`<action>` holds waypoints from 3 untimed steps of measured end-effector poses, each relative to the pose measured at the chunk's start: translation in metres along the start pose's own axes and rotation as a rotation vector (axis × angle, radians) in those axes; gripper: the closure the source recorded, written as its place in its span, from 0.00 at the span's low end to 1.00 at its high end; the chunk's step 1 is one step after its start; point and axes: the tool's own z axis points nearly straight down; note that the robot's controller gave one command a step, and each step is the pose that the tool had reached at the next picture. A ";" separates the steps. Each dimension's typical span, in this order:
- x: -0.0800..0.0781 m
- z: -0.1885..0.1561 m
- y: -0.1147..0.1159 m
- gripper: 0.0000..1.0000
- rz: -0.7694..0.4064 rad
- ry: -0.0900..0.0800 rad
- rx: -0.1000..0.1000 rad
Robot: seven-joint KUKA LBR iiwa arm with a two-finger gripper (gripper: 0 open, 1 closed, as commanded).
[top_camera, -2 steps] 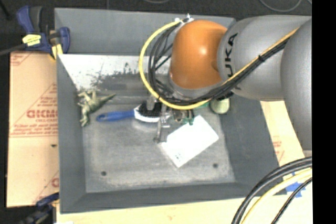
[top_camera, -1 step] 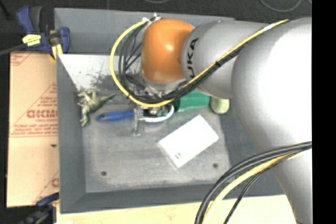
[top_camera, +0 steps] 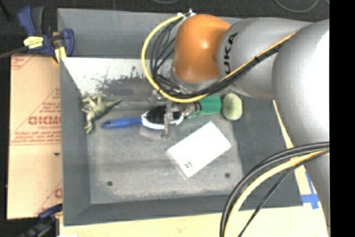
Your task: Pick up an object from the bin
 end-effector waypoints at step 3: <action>-0.005 0.040 0.011 1.00 0.389 -0.001 -0.001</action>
Offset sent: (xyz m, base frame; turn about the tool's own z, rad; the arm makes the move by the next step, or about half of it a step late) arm 0.0169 -0.0354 -0.0432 -0.2311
